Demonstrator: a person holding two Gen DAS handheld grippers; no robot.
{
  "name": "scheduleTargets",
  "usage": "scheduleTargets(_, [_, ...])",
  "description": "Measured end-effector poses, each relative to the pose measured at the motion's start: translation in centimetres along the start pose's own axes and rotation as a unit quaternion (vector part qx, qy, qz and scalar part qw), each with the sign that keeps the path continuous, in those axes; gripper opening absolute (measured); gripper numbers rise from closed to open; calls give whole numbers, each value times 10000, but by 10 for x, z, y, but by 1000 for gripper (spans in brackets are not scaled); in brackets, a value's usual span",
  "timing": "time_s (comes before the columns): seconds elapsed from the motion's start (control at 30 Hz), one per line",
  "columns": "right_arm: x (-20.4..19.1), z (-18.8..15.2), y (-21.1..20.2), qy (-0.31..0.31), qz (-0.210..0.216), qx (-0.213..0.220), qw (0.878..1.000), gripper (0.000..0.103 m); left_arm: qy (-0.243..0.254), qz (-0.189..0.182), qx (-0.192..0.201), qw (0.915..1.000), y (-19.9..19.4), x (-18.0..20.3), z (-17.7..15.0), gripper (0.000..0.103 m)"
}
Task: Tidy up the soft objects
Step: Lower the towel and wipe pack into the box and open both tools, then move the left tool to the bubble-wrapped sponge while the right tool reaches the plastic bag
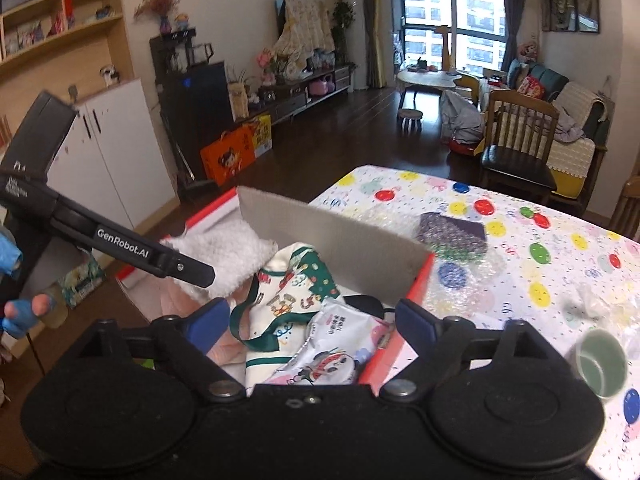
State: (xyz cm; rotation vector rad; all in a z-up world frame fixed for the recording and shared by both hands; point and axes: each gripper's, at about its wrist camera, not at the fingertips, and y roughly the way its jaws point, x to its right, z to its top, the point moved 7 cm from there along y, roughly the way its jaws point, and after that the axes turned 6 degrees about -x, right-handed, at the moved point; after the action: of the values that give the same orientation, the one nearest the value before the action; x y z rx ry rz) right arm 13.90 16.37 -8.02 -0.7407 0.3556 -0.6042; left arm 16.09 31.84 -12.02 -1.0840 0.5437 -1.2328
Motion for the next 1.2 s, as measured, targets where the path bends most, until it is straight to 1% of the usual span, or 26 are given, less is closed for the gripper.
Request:
scheduleTargets(0.07, [7,0,-12,93,14,63,9999,93,61,-46,90,9999,-7,8,2,84])
scheduleTargets(0.13, [15,1,-23,190,33,143,9997,98,127,-112,156,9997,-14,18,4,84])
scheduleTargets(0.23, [31,0,-39,320,12,240,9992,101,244,-229,246,9991,-21,36,9,84])
scheduleTargets(0.37, [61,-4,-57,500,-78,292,9983,102,416,-334,291,9982,-21,63,17,84])
scheduleTargets(0.53, [107,-7,-70,671,-286,352,9967,102,546,-472,309,9969,-11,99,28,84])
scheduleTargets(0.6, [126,-8,-74,742,-396,363,9958,102,563,-478,298,9968,-6,112,32,90])
scheduleTargets(0.67, [147,-8,-76,795,-466,374,9950,102,546,-476,287,9970,1,122,37,92])
scheduleTargets(0.8, [187,-6,-75,851,-571,355,9941,102,463,-423,234,9978,17,140,49,93])
scheduleTargets(1.03, [253,-2,-55,789,-745,186,9939,102,497,-117,139,9986,48,165,85,93])
scheduleTargets(1.2, [296,-3,-29,829,-720,-63,9939,102,603,-108,-171,9980,77,179,113,93])
